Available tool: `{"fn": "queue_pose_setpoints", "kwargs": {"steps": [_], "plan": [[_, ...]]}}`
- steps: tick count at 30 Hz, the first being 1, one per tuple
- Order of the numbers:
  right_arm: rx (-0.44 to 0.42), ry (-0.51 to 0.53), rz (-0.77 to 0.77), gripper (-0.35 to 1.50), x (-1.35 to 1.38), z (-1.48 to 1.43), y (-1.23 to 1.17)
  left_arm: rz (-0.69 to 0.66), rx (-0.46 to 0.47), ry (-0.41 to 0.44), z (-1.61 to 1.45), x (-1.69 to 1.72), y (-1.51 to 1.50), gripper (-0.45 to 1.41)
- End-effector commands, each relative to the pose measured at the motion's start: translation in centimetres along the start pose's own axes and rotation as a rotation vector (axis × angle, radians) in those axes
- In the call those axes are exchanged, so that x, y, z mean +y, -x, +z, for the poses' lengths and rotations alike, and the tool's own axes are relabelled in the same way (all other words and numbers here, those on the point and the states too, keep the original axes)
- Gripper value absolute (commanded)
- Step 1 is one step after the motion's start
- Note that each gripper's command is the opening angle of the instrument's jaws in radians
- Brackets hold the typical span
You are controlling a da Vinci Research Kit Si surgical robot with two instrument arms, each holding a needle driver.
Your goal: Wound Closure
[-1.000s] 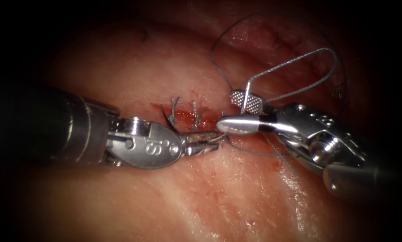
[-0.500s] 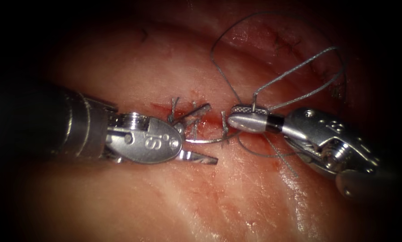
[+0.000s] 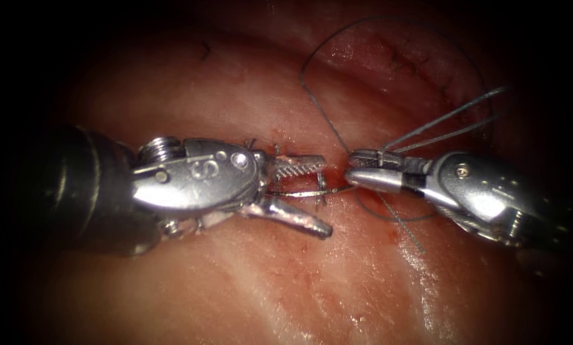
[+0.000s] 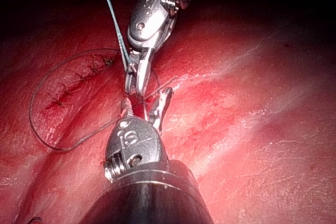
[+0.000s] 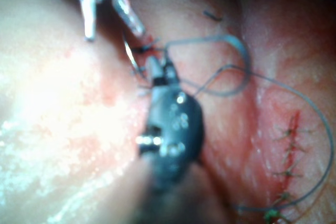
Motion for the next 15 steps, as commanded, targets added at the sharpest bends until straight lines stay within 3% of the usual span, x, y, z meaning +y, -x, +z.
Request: {"fn": "queue_pose_setpoints", "kwargs": {"steps": [1, 15], "plan": [[-0.001, -0.018, -0.028, -0.35, -0.02, 0.06, 0.04, -0.005, -0.027, 0.001, 0.07, -0.03, 0.05, 0.41], [0.013, -0.117, -0.276, -0.35, -0.18, 0.12, -0.18, -0.022, -0.373, 0.018, 0.13, -0.32, 0.14, 0.61]]}}
